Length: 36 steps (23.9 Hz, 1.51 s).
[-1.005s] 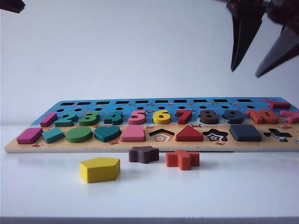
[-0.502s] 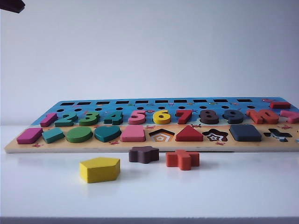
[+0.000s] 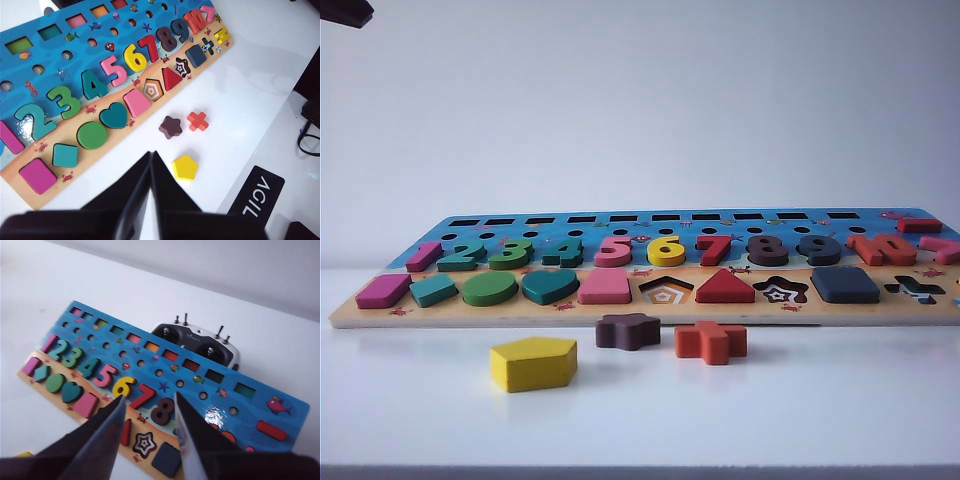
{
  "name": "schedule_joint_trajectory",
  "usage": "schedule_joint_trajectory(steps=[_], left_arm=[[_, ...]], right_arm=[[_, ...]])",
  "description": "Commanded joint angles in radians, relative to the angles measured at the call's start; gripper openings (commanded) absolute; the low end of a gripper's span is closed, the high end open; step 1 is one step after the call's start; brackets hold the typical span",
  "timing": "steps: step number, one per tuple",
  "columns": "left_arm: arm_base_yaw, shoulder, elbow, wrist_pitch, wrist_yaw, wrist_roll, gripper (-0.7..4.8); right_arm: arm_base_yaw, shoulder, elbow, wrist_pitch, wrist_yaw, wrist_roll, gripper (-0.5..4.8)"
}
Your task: Insert the cube into the slot.
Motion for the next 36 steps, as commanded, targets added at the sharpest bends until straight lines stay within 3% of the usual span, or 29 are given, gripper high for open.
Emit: schedule_joint_trajectory(steps=[1,11,14,20,23,28,32,36], left_arm=[[0.000,-0.002,0.005,0.014,0.006,0.001,0.09],[0.001,-0.002,0.005,0.014,0.006,0.002,0.09],[0.001,-0.002,0.005,0.014,0.006,0.002,0.09],[0.005,-0.002,0.005,0.031,0.004,0.002,0.09],[0.037,-0.002,0.005,0.052,0.001,0.003,0.10],[0.169,-0.017,0.005,0.153,-0.022,0.003,0.09],[0.234,-0.042,0.005,0.245,-0.068,0.002,0.10],[0.266,-0.079,0.005,0.346,-0.175,0.002,0.10]], right_arm=[[-0.001,0.000,-0.023,0.005,0.042,0.003,1.84],[-0.019,-0.059,-0.143,0.053,0.037,0.014,1.84],[-0.090,-0.101,-0.200,0.093,-0.040,0.078,1.84],[-0.348,-0.219,-0.313,0.114,-0.257,0.187,1.84],[-0.415,-0.284,-0.346,0.114,-0.289,0.187,1.84],[-0.500,-0.438,-0.422,0.113,-0.310,0.197,1.84],[-0.525,-0.497,-0.451,0.106,-0.312,0.235,1.84],[-0.540,-0.516,-0.467,0.102,-0.321,0.250,1.84]])
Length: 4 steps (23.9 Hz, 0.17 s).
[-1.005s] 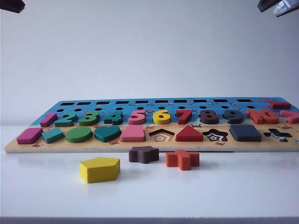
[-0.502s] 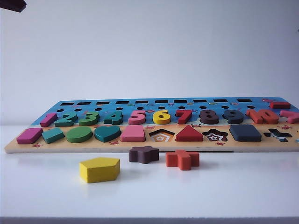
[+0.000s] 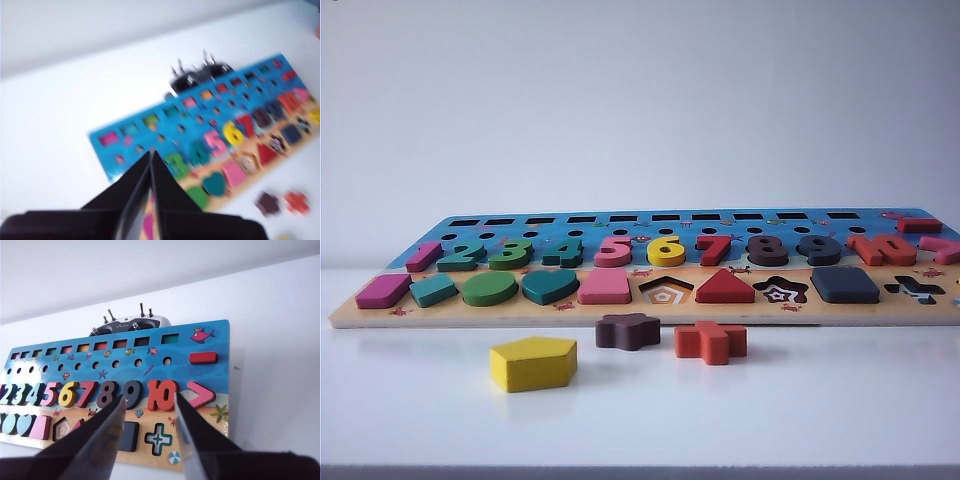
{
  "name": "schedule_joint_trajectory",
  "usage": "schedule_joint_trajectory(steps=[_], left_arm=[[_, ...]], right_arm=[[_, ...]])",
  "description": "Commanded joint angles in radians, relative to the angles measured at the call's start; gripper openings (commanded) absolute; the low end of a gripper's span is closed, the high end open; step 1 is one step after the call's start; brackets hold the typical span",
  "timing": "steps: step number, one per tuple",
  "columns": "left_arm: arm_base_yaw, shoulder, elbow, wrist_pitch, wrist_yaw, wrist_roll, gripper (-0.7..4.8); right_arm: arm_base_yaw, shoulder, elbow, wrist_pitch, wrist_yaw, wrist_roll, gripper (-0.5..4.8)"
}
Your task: Insert the cube into the slot.
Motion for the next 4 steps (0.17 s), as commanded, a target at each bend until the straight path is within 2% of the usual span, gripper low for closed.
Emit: schedule_joint_trajectory(steps=[1,4], left_arm=[[0.018,-0.029,0.004,0.109,-0.121,0.000,0.10],[0.024,-0.074,0.000,0.166,-0.238,-0.008,0.10]], right_arm=[[-0.009,-0.001,-0.015,0.008,-0.012,0.026,1.84],[-0.010,-0.001,-0.052,0.018,-0.012,0.054,1.84]])
